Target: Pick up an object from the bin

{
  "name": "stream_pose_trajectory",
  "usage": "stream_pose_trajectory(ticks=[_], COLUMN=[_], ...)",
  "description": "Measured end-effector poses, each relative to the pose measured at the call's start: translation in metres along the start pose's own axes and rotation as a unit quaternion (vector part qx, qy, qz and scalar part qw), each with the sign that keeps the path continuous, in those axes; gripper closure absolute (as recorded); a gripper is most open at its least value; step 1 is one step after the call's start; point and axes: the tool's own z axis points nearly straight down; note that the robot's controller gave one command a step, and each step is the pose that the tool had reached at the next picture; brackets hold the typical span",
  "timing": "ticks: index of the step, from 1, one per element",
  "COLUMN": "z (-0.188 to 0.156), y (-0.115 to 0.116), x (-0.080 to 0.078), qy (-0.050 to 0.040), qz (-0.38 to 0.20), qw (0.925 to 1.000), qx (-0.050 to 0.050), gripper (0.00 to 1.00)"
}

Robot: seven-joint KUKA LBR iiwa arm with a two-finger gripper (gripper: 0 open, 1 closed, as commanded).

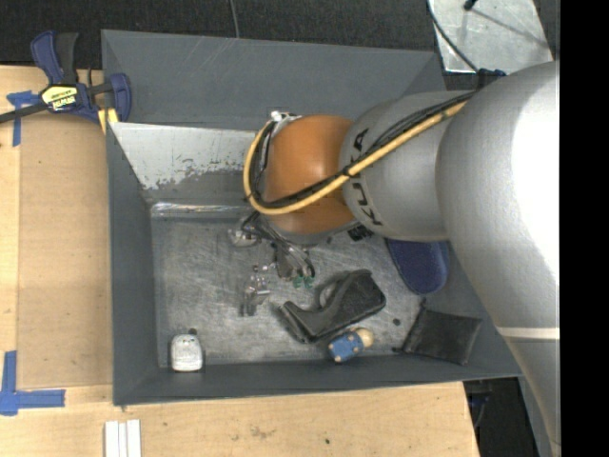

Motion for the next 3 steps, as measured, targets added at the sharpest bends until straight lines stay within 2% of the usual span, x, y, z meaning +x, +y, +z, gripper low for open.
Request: stream_pose_trajectory(ticks=[1,2,3], z=[-0.061,-0.092,-0.043], y=[-0.059,-0.116,-0.143], x=[0.013,0.053,0.039], qy=[0.0006,0.0047,0.0104], qz=[-0.043,-0.123,-0.032], qw=[0.9991,0.9924,0.9994], qx=[0.002,0.001,-0.001], gripper=[0.0,0.0,0.0])
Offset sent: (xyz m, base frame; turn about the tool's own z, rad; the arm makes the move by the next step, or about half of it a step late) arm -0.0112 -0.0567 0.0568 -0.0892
